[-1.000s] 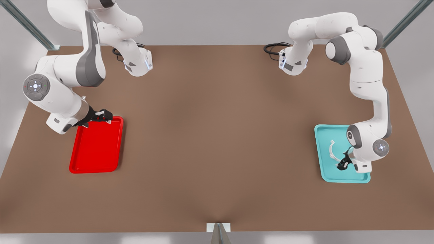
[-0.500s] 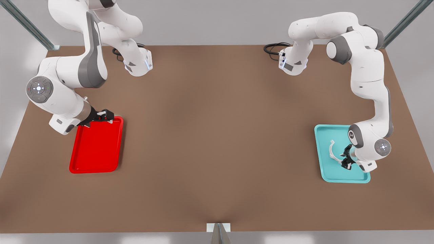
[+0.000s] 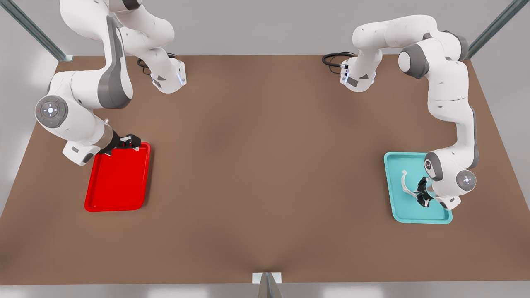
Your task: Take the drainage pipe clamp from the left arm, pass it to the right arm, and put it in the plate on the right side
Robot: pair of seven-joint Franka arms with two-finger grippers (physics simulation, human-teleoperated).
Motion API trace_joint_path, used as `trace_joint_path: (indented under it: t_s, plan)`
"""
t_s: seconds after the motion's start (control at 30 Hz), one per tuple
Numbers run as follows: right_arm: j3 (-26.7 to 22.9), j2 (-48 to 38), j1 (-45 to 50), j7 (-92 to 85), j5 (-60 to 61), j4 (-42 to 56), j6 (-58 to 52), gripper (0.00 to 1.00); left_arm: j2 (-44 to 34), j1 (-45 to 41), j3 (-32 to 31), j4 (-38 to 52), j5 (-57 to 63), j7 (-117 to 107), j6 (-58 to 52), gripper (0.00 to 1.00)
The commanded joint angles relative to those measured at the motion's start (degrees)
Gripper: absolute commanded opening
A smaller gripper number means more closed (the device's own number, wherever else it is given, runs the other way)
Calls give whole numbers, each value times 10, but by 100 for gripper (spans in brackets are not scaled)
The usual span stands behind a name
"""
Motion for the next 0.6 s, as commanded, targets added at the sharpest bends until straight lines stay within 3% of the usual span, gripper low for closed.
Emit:
trace_joint_path:
  t_s: [0.0,0.13,0.23,0.43,0.57]
  plan:
    - [0,-1,0,0,0,0,0,100,-1,0,0,0,0,-62,0,33]
    - [0,0,0,0,0,0,0,100,-1,-1,0,0,0,-63,0,32]
    - [0,0,0,0,0,0,0,100,-1,-1,0,1,0,-78,0,21]
    - [0,0,0,0,1,0,-1,100,-5,-3,0,1,2,-76,-4,21]
    - [0,1,0,0,0,0,-1,100,-58,-11,-6,-1,3,-70,-19,21]
